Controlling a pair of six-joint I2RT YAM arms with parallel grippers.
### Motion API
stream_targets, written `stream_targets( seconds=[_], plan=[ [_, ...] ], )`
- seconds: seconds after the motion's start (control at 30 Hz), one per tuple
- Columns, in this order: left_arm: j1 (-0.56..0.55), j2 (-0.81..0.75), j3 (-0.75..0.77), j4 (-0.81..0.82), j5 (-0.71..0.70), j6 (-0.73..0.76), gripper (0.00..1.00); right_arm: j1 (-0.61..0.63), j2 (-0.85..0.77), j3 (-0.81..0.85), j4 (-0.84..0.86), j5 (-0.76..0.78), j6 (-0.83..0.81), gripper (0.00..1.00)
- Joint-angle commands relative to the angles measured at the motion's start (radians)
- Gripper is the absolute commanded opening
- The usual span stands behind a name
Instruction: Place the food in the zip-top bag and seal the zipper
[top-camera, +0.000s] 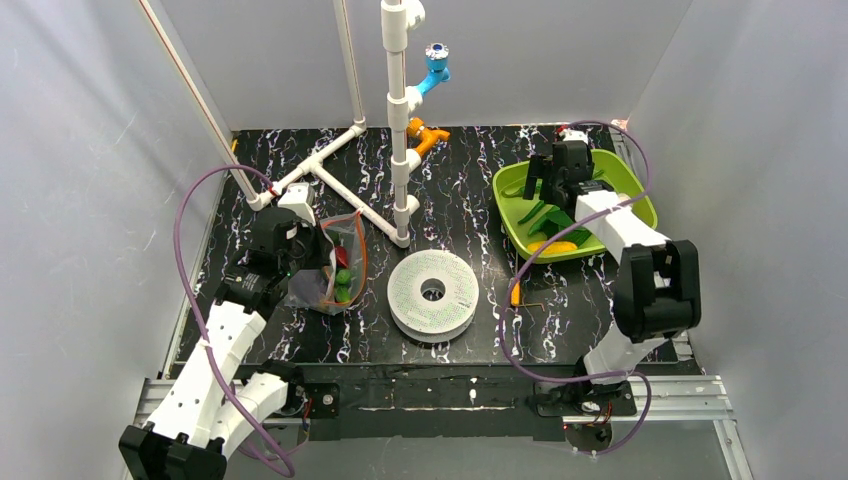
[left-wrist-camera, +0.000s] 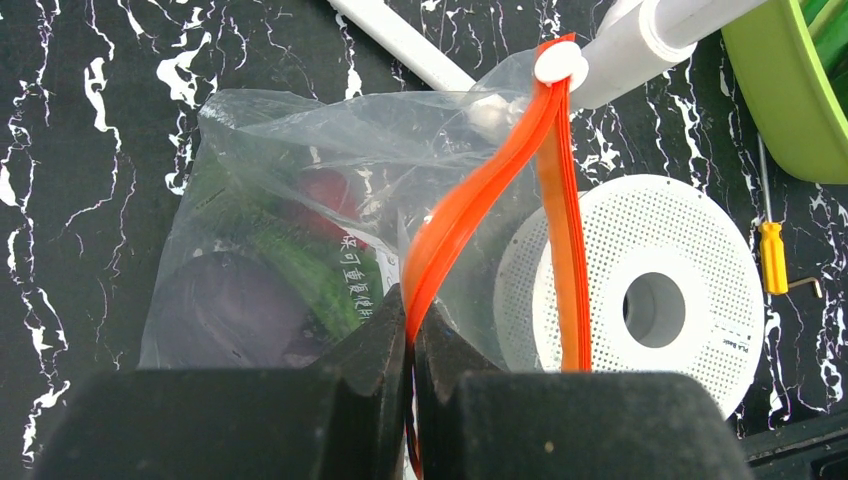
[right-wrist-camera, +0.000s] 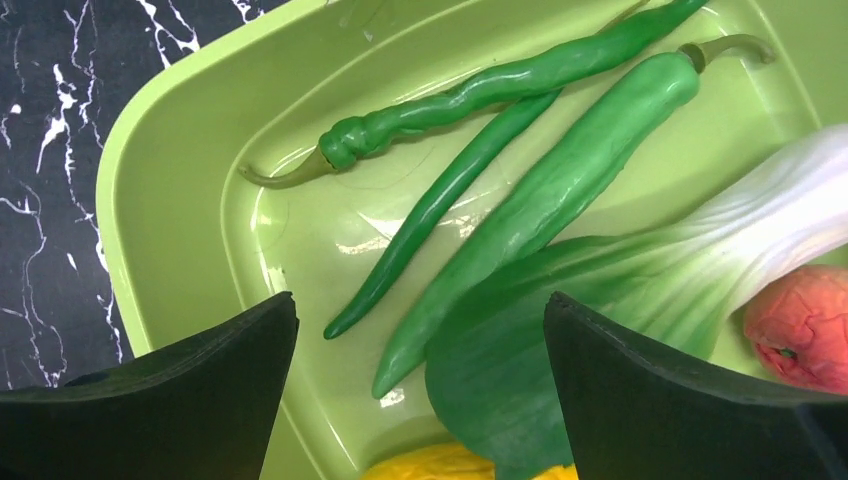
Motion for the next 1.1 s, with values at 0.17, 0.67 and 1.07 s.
stream_targets(
  seconds=[0.17,0.67,1.07],
  plan=[
    [-0.003,0.01,0.016,0.006,-0.025,0.006,0.0,0.0,0.124,0.19,-0.109,0.019,0.081,0.89],
    [-0.003,0.012,0.015,0.005,-0.024,0.006,0.0,-0.038,0.362,0.474,-0.432,0.041,0.395,0.57],
    [-0.003,0.02,0.018,0.003,-0.027,0.007,0.0,-0.066,0.53,0.623,-0.571,-0.048,0.568,0.58]
  ],
)
